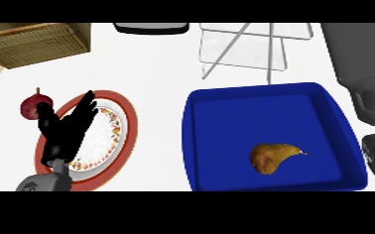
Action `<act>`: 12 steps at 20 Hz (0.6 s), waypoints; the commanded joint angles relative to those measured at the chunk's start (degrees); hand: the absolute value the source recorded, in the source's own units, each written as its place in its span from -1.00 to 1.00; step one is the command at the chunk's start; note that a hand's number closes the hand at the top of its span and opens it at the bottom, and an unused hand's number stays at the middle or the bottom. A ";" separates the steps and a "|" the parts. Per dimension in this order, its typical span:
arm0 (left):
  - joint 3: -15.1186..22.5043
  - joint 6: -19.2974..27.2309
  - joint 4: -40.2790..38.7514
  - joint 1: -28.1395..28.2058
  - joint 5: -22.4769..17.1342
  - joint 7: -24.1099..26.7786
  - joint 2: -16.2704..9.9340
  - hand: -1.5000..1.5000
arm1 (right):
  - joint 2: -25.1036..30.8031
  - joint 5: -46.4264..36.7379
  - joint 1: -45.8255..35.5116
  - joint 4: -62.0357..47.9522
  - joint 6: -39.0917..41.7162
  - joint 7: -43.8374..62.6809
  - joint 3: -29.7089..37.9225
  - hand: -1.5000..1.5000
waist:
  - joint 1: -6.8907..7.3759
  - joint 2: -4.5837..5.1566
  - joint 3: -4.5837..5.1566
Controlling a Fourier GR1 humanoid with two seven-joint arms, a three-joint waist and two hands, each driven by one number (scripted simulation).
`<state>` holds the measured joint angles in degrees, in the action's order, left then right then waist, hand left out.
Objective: Pick the tomato from the tray and place it in the tiered shelf
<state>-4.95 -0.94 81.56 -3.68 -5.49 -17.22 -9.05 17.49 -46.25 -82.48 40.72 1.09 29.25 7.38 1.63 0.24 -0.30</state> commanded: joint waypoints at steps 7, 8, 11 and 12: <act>-0.11 -0.37 -4.12 0.76 0.21 0.87 1.10 0.00 | 0.15 -0.64 -1.43 -4.64 -0.62 -3.64 -0.13 1.00 | -0.88 -0.02 0.35; -0.08 -1.45 0.71 3.05 -0.64 -2.39 -0.47 0.00 | 1.86 -1.21 -2.92 -6.87 1.53 -4.57 -0.45 1.00 | -0.24 -0.01 0.33; -1.13 -0.99 -4.62 0.18 -0.39 0.13 0.04 0.00 | 0.86 1.53 -1.29 -5.19 -4.66 -3.38 3.66 1.00 | -0.91 0.07 0.33; -1.34 -1.29 -3.70 -1.98 -0.59 -2.35 -1.29 0.00 | -0.28 2.51 -2.55 -6.36 -7.89 -2.01 5.60 1.00 | -0.41 0.31 0.32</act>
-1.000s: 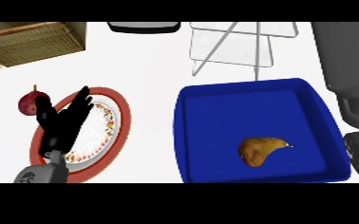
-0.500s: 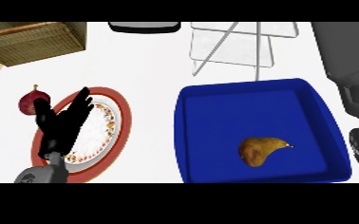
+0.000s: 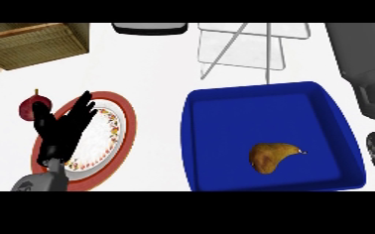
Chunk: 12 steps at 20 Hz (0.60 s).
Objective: Pick the tomato from the tray and place it in the tiered shelf
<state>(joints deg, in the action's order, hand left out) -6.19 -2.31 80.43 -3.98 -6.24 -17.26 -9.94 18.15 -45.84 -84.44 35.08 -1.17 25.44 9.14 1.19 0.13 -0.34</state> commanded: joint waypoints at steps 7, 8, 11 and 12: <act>0.50 0.59 -3.70 -0.47 0.73 -0.46 1.40 0.00 | -0.50 8.05 -1.74 0.91 -10.70 1.73 10.42 -1.00 | -0.22 0.29 0.37; 1.01 0.00 -1.28 1.37 0.96 -0.40 0.98 0.00 | -1.42 9.12 -2.01 1.31 -11.15 2.28 11.11 -1.00 | -0.01 0.11 0.35; 0.64 0.84 -1.96 0.51 1.24 -1.10 0.95 0.00 | -1.29 12.74 0.29 1.50 -13.54 -1.68 14.40 -1.00 | -0.27 0.26 0.33; -0.11 -0.82 -1.02 2.15 -0.26 -0.52 0.33 0.00 | -0.42 12.92 -2.88 1.75 -14.00 0.37 14.95 -1.00 | 0.10 0.16 0.35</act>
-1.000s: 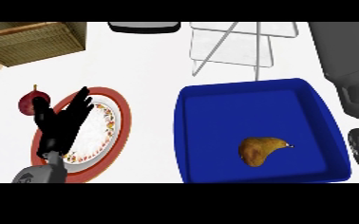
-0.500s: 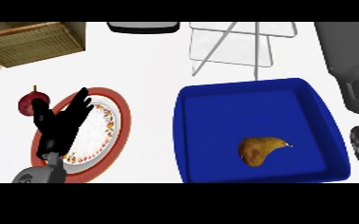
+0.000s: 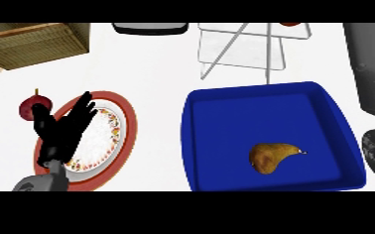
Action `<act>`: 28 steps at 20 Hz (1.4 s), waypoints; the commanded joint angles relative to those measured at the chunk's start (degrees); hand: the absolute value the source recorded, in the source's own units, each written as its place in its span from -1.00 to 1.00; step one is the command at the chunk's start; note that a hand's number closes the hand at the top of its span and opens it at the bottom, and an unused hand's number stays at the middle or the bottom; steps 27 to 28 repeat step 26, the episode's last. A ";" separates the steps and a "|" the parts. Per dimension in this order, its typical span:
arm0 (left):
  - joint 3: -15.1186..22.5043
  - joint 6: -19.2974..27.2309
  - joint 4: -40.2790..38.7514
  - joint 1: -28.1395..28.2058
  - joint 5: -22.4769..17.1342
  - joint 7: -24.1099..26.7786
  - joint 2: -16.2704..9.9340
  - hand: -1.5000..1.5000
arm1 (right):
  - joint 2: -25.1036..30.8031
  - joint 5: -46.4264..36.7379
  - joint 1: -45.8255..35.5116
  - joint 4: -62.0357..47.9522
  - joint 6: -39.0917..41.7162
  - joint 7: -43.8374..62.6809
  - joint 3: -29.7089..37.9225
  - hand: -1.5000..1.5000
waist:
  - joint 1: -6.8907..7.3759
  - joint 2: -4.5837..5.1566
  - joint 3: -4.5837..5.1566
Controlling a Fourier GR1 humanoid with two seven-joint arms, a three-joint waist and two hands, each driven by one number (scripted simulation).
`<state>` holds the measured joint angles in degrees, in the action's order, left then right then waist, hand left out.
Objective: Pick the tomato from the tray and place it in the tiered shelf
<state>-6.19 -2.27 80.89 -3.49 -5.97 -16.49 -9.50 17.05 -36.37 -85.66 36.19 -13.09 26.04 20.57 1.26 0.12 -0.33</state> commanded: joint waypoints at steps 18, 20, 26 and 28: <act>-1.95 -1.72 -1.91 3.07 -1.30 -0.96 -1.12 0.00 | 15.60 6.61 6.58 10.40 -10.47 6.38 10.73 -1.00 | -2.07 -0.37 0.33; -1.42 -0.09 0.97 3.36 -0.67 -2.91 -0.48 0.00 | 17.52 10.03 9.81 12.26 -6.09 5.13 12.14 -1.00 | -1.76 -0.36 0.30; -1.26 0.63 -1.57 1.03 0.17 -2.91 0.15 0.00 | 21.42 17.09 16.27 21.53 3.38 8.07 14.00 -1.00 | -2.04 -0.41 0.34; -1.26 0.63 -1.57 1.03 0.17 -2.91 0.15 0.00 | 21.42 17.09 16.27 21.53 3.38 8.07 14.00 -1.00 | -2.04 -0.41 0.34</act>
